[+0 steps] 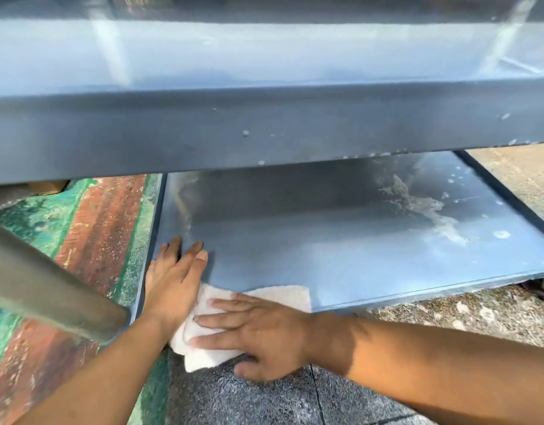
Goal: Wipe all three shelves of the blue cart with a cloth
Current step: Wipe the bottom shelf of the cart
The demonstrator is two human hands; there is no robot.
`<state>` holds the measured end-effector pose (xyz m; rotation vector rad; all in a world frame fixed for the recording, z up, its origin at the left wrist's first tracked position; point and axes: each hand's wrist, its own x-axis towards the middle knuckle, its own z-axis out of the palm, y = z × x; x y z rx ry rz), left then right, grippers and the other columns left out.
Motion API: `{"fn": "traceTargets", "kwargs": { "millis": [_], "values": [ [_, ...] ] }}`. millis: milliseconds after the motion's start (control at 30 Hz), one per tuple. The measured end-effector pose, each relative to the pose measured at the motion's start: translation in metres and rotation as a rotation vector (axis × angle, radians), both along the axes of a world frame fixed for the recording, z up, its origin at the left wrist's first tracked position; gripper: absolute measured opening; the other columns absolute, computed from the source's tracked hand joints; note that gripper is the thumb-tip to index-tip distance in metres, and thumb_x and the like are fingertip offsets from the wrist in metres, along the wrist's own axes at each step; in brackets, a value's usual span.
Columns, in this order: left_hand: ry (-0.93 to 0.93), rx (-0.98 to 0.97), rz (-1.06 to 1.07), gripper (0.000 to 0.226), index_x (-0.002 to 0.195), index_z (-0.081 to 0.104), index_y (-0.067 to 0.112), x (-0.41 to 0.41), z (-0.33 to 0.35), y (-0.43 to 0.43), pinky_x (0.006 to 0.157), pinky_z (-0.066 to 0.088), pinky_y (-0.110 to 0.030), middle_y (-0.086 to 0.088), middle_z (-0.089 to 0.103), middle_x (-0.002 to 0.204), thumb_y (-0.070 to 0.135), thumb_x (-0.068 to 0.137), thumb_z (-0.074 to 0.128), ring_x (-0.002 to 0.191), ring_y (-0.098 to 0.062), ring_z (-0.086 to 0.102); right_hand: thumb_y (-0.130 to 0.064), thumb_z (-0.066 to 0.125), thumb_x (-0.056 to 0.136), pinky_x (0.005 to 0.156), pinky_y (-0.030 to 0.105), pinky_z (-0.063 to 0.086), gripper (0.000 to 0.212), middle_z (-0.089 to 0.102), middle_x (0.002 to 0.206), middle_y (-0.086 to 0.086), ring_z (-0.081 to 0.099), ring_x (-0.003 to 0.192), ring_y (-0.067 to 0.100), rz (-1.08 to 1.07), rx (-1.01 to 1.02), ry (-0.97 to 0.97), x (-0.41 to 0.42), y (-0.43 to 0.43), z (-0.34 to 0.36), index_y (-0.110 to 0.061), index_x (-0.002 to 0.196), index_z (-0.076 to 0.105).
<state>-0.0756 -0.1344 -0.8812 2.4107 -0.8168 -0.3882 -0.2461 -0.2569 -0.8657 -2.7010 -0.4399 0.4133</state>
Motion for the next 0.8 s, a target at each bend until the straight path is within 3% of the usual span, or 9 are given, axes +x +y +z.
{"fn": "traceTargets", "kwargs": {
  "millis": [200, 400, 534, 601, 701, 801],
  "values": [
    [-0.02, 0.029, -0.045, 0.072, 0.148, 0.041, 0.033, 0.001, 0.0, 0.003, 0.123, -0.001, -0.037, -0.003, 0.013, 0.166, 0.063, 0.088, 0.015, 0.153, -0.019, 0.001, -0.008, 0.064, 0.09, 0.125, 0.042, 0.02, 0.074, 0.029, 0.164, -0.002, 0.021, 0.153, 0.02, -0.15, -0.017, -0.16, -0.047, -0.025, -0.012, -0.03, 0.155, 0.037],
    [-0.098, 0.105, -0.063, 0.074, 0.149, 0.034, 0.041, -0.001, -0.005, 0.004, 0.122, -0.004, -0.036, 0.004, 0.01, 0.166, 0.072, 0.086, 0.013, 0.152, -0.014, -0.002, -0.019, 0.076, 0.086, 0.108, 0.046, 0.048, 0.069, 0.049, 0.151, -0.006, 0.047, 0.14, 0.016, -0.513, -0.224, -0.237, -0.189, -0.135, -0.012, -0.034, 0.147, 0.047],
    [-0.174, 0.188, -0.085, 0.076, 0.152, 0.027, 0.04, -0.005, -0.007, -0.002, 0.123, 0.001, -0.043, -0.001, 0.009, 0.166, 0.073, 0.085, 0.011, 0.153, -0.02, -0.001, -0.05, 0.038, 0.1, 0.095, 0.05, 0.052, 0.049, 0.058, 0.14, 0.005, 0.068, 0.116, 0.023, -0.674, -0.358, -0.201, -0.235, -0.182, 0.007, -0.034, 0.146, 0.046],
    [-0.296, 0.286, -0.133, 0.077, 0.154, 0.021, 0.036, -0.008, -0.01, -0.002, 0.121, 0.006, -0.052, -0.006, 0.011, 0.165, 0.072, 0.086, 0.008, 0.152, -0.029, 0.002, -0.05, 0.039, 0.099, 0.093, 0.046, 0.054, 0.05, 0.063, 0.135, 0.006, 0.073, 0.104, 0.018, -0.681, -0.379, -0.195, -0.23, -0.18, 0.007, -0.031, 0.143, 0.05],
    [-0.381, 0.353, -0.254, 0.066, 0.154, 0.021, 0.034, -0.018, -0.012, -0.006, 0.112, 0.014, -0.068, -0.003, 0.016, 0.163, 0.058, 0.093, 0.009, 0.15, -0.032, 0.009, -0.038, 0.045, 0.097, 0.109, 0.053, 0.04, 0.053, 0.049, 0.15, 0.006, 0.049, 0.138, 0.027, -0.621, -0.329, -0.207, -0.213, -0.166, -0.009, -0.025, 0.149, 0.045],
    [-0.414, 0.328, -0.259, 0.054, 0.144, 0.039, 0.016, -0.035, -0.008, -0.032, 0.105, 0.027, -0.068, -0.01, 0.034, 0.152, 0.035, 0.094, 0.033, 0.143, -0.03, 0.028, -0.038, 0.04, 0.103, 0.123, 0.049, 0.02, 0.054, 0.025, 0.164, -0.005, 0.014, 0.154, 0.018, -0.491, -0.237, -0.184, -0.173, -0.149, -0.014, -0.035, 0.156, 0.028]
  ]
}}
